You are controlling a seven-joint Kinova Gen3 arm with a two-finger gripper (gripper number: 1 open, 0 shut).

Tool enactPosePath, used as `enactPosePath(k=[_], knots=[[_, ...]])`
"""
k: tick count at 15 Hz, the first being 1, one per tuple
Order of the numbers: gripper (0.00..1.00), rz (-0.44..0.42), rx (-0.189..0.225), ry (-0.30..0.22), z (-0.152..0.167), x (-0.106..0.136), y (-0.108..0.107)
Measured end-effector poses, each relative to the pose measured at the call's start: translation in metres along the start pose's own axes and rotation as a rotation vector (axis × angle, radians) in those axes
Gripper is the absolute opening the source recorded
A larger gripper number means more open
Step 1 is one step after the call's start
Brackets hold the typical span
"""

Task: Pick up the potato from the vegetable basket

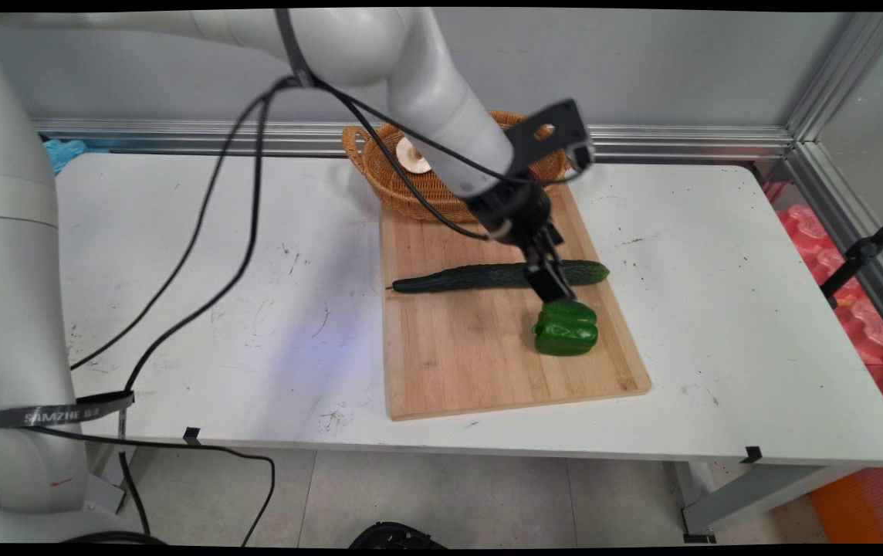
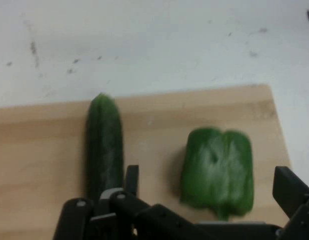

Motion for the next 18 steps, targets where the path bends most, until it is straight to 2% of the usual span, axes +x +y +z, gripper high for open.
enactPosePath(k=[11,18], knots=[[1.00,0.042,0.067,-0.203,-0.083,-0.071,-0.058],[1.00,0.048,0.127,-0.270,-0.112,-0.093,-0.091]])
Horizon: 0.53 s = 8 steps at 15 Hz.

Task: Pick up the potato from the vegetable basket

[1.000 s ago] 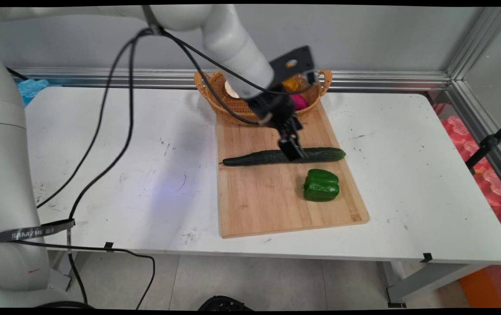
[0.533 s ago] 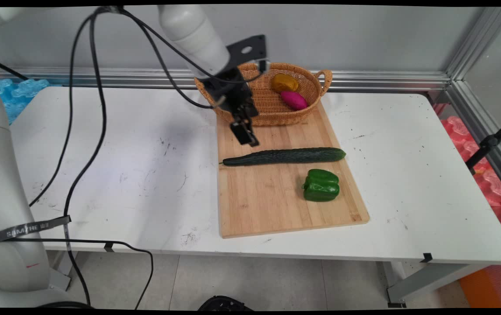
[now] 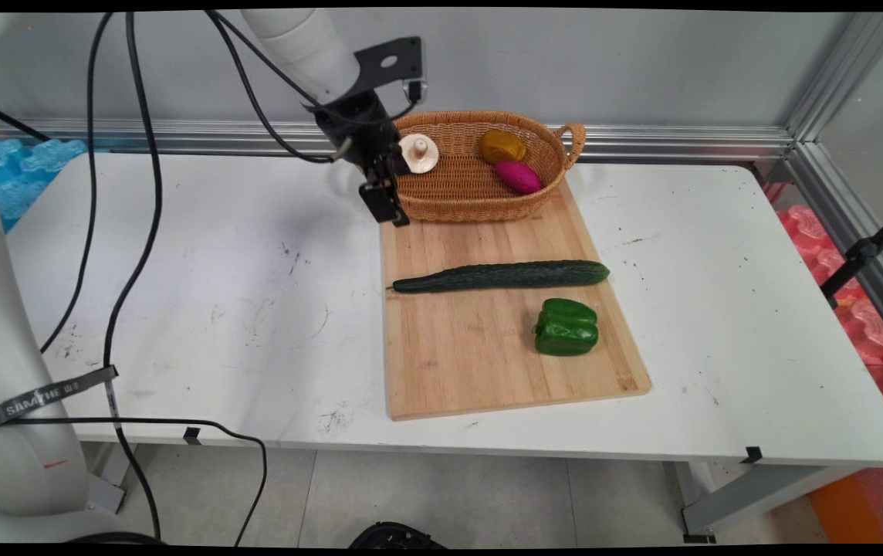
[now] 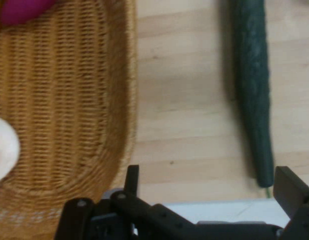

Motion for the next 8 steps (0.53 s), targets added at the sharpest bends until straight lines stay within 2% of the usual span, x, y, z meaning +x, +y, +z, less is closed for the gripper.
enactPosePath(k=[4,8], knots=[[1.00,0.000,0.051,0.011,-0.004,0.005,-0.025],[1.00,0.016,0.131,0.061,-0.002,0.026,-0.065]])
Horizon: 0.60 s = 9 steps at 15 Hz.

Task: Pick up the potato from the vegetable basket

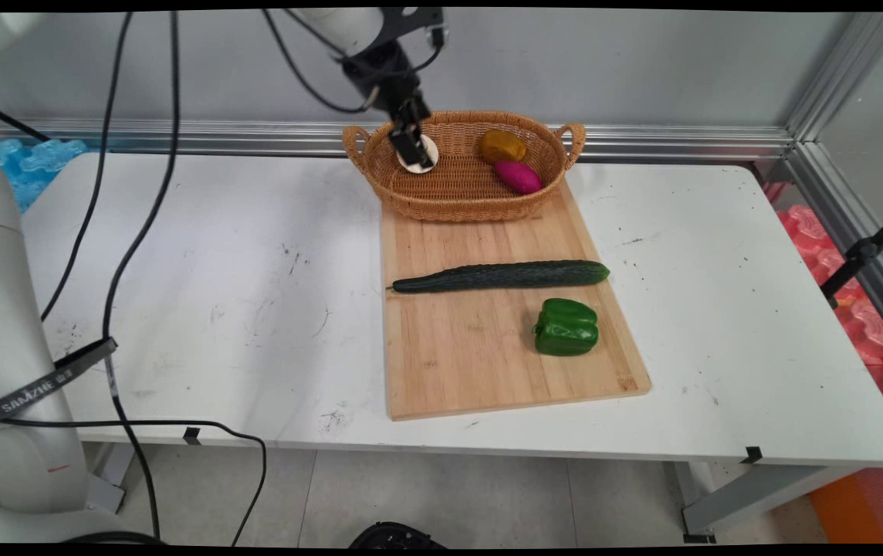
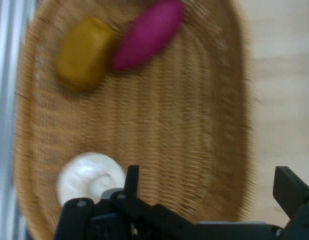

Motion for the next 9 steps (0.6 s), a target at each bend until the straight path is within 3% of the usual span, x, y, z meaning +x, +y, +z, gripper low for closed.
enactPosePath(k=[4,9], knots=[[1.00,0.035,0.037,0.043,0.020,0.012,-0.038],[1.00,0.100,0.018,0.085,0.060,0.017,-0.072]])
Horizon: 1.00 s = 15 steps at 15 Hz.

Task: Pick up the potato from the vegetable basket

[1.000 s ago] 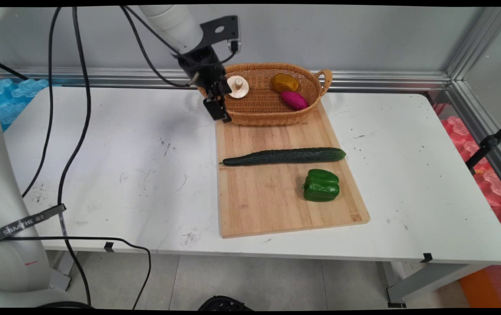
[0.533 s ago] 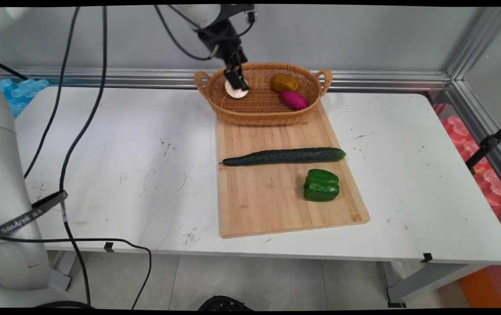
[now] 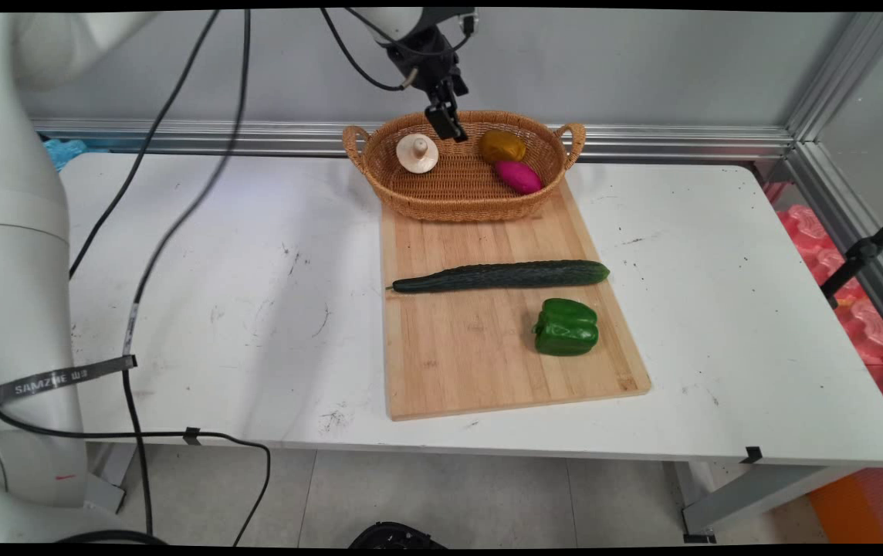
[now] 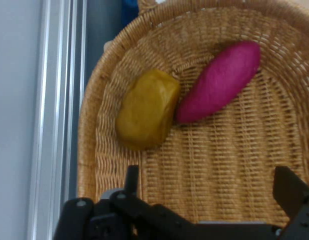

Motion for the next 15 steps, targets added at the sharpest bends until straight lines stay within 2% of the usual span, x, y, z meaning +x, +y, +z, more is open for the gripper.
enactPosePath(k=[5,9,15], knots=[[1.00,0.033,-0.019,0.041,0.040,-0.001,-0.014],[1.00,0.060,-0.017,0.077,0.071,0.000,-0.023],[1.00,0.107,-0.010,0.098,0.101,-0.001,-0.034]])
